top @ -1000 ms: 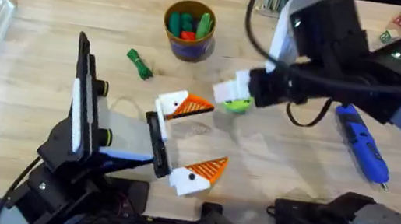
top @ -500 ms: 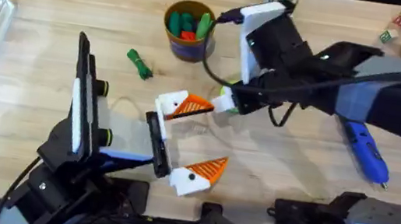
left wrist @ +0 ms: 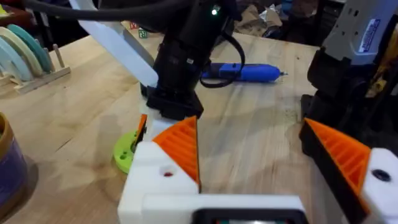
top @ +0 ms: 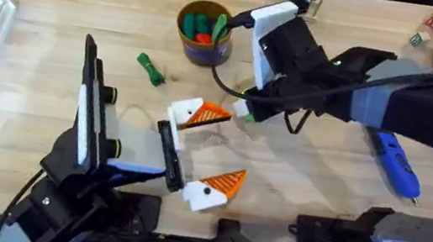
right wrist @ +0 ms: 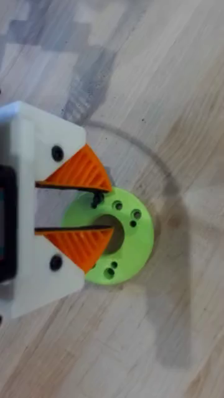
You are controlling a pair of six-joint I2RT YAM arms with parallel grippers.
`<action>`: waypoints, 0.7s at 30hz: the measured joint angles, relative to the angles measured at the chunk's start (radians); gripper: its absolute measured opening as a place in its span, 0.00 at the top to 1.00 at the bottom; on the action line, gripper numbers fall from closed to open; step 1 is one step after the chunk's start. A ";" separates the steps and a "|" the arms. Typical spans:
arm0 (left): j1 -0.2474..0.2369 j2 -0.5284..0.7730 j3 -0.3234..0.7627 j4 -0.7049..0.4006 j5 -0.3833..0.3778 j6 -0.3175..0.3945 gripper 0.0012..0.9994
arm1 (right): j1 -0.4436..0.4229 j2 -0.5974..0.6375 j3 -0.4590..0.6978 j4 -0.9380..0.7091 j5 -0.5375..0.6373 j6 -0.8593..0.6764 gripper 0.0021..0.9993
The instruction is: Pick up the gripper from the table and insert it into the empty holder that is missing its gripper. Then pick up a screw, insert it into the mounting hole, and use the screwdriver to tighten it. Finally, clean up the table by picking up the vegetable and placing it into the bucket.
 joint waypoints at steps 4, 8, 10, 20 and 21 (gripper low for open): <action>0.000 0.000 0.000 0.000 0.000 0.000 0.01 | 0.012 0.018 0.000 0.006 0.000 0.000 0.78; 0.000 0.000 0.000 0.000 0.000 0.000 0.01 | 0.017 0.021 0.000 0.009 0.004 -0.004 0.92; 0.000 0.000 0.000 0.000 0.000 0.000 0.01 | 0.017 0.021 0.002 0.010 0.009 -0.004 0.99; 0.000 0.000 0.000 0.000 0.000 0.000 0.01 | 0.004 0.021 0.039 -0.049 0.064 -0.009 0.99; 0.000 0.000 0.000 0.000 0.000 0.000 0.01 | 0.001 0.021 0.049 -0.058 0.075 -0.014 0.99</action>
